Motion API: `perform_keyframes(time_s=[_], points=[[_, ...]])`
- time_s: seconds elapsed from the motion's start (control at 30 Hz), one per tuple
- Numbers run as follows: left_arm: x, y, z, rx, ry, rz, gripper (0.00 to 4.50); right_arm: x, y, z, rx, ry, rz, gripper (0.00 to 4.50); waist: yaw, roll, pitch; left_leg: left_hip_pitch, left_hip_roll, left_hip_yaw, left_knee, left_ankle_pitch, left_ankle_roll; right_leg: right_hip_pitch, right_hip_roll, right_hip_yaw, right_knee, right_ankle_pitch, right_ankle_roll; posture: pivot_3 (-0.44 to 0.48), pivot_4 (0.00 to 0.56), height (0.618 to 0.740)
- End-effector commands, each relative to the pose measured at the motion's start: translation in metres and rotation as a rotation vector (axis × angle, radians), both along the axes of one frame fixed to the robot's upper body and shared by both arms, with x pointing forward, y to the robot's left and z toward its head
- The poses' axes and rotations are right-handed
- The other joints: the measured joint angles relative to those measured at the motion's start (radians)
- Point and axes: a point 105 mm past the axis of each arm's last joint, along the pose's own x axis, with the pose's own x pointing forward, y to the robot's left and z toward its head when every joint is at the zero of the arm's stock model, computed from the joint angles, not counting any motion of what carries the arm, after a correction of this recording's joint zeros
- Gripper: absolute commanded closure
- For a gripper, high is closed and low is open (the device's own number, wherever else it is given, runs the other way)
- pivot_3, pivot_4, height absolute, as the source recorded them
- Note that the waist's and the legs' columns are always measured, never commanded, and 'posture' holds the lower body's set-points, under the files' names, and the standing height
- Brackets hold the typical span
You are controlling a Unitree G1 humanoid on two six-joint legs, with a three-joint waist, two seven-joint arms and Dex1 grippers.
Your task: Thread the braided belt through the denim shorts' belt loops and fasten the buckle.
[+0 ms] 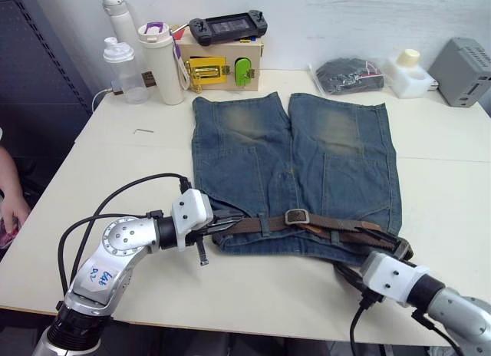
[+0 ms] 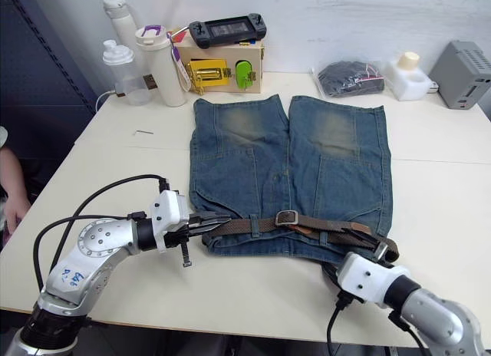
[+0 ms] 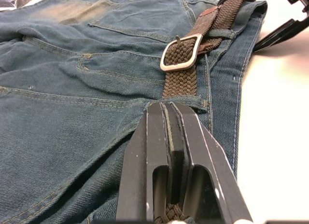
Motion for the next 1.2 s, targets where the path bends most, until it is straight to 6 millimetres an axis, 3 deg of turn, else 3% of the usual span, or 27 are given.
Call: perform_keyframes(time_s=[0.03, 0.1, 0.23, 0.3, 0.47, 0.6, 0.73, 0.9, 1.2], points=[[-0.004, -0.001, 0.006, -0.006, -0.03, -0.019, 4.5, -0.004, 0.007, -0.001, 0.022, -0.07, -0.009, 1.19, 0.002, 0.0, 0.0, 0.0, 0.0, 0.0, 0.0, 0.0, 0.0, 0.0, 0.0, 0.0, 0.001, 0.0, 0.0, 0.0, 0.15, 0.645], [-0.003, 0.0, 0.007, -0.009, -0.031, -0.018, 4.5, -0.005, 0.006, -0.002, 0.011, -0.079, -0.012, 1.93, 0.001, 0.001, 0.0, 0.0, -0.001, 0.0, 0.0, 0.0, 0.0, -0.001, 0.0, 0.001, 0.001, 0.0, 0.0, 0.0, 0.15, 0.645], [0.001, 0.001, 0.008, -0.006, -0.047, -0.011, 4.5, -0.006, 0.0, -0.015, -0.063, -0.053, -0.018, 1.93, 0.001, 0.001, 0.0, 0.0, -0.001, 0.0, 0.0, 0.0, 0.0, -0.001, 0.0, 0.001, 0.002, 0.0, 0.0, 0.0, 0.15, 0.645], [0.002, -0.001, 0.01, -0.008, -0.058, -0.012, 4.5, -0.006, -0.001, -0.022, -0.062, -0.031, -0.026, 2.39, 0.001, 0.001, 0.0, 0.0, -0.001, 0.0, 0.0, 0.0, 0.0, -0.001, 0.0, 0.001, 0.002, 0.0, 0.0, 0.0, 0.15, 0.645], [0.003, -0.002, 0.007, 0.017, -0.083, -0.018, 4.5, -0.004, 0.005, -0.029, -0.047, -0.002, -0.026, 4.43, 0.0, 0.0, 0.0, 0.0, -0.001, 0.0, 0.0, 0.0, 0.0, -0.001, 0.0, 0.001, 0.002, 0.0, -0.001, 0.0, 0.15, 0.645], [0.002, 0.0, 0.012, -0.016, -0.062, -0.016, 4.5, 0.0, 0.008, -0.028, -0.039, -0.002, -0.033, 4.48, 0.0, 0.0, 0.0, 0.0, -0.001, 0.0, 0.0, 0.0, 0.0, -0.001, 0.0, 0.001, 0.003, -0.001, -0.001, 0.0, 0.15, 0.645], [0.001, 0.008, 0.012, -0.01, -0.03, -0.007, 3.17, 0.0, 0.015, -0.031, -0.044, 0.002, -0.017, 4.5, -0.001, 0.0, 0.0, 0.0, -0.001, 0.0, 0.0, 0.0, 0.0, -0.001, 0.0, 0.001, 0.003, -0.001, -0.001, 0.0, 0.15, 0.645], [0.005, 0.004, 0.007, 0.053, -0.065, -0.002, 1.24, 0.001, 0.021, -0.032, -0.04, 0.002, -0.004, 4.5, -0.003, -0.001, 0.0, 0.0, 0.0, 0.0, 0.0, 0.0, -0.001, -0.002, 0.001, 0.001, 0.003, -0.001, -0.001, 0.0, 0.15, 0.645], [0.017, 0.004, -0.006, 0.256, -0.214, 0.015, 1.24, 0.0, 0.028, -0.034, -0.031, 0.001, -0.002, 4.5, -0.003, -0.002, -0.001, 0.0, 0.0, 0.0, 0.0, -0.001, -0.001, -0.002, 0.001, 0.001, 0.004, -0.001, -0.001, 0.0, 0.15, 0.645]])
